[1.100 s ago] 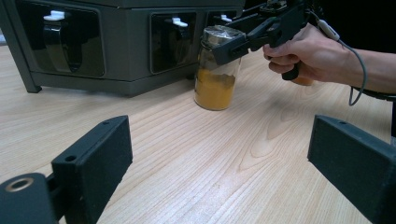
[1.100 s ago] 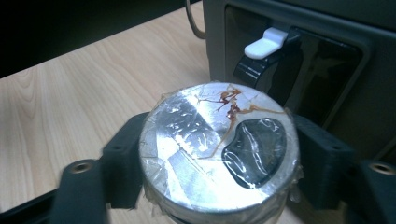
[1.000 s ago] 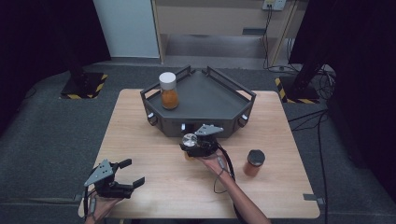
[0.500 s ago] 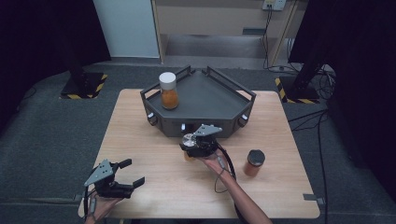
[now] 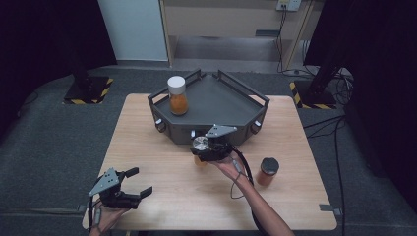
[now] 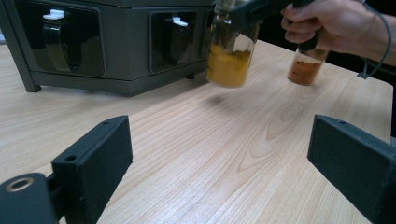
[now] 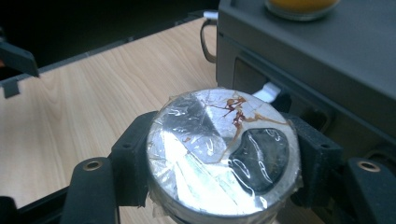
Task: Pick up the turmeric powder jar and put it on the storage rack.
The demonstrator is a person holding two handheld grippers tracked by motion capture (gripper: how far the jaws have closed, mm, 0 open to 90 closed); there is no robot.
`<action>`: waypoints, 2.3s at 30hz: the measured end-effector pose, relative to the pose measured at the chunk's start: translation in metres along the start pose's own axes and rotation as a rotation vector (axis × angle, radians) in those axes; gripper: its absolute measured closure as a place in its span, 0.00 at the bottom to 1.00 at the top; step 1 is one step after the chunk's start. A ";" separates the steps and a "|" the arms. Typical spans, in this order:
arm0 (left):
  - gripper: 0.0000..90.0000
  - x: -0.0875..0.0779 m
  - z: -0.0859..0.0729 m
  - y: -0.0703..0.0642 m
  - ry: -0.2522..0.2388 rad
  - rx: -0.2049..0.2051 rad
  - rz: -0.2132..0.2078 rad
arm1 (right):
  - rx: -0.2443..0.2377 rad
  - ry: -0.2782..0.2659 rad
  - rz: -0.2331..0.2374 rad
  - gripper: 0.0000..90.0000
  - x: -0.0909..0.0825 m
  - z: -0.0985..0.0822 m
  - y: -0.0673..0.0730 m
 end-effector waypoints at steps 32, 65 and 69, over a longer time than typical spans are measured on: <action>0.06 0.001 0.000 0.000 0.004 0.002 -0.003 | -0.006 -0.017 -0.088 0.38 -0.043 0.099 -0.026; 0.07 0.001 0.000 0.000 0.006 0.004 -0.008 | 0.061 -0.013 -0.269 0.38 -0.004 0.131 -0.068; 0.07 0.001 0.000 0.000 0.006 0.007 -0.009 | 0.065 -0.018 -0.287 0.38 0.004 0.129 -0.071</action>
Point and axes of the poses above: each handheld gripper's, and its own axes: x roughly forward along the jaws, z roughly out of its top, y roughly to its left, the point moved 9 cm from there along x, roughly forward along the jaws, and after that the axes turned 4 degrees about -z, right-handed, at the moved point
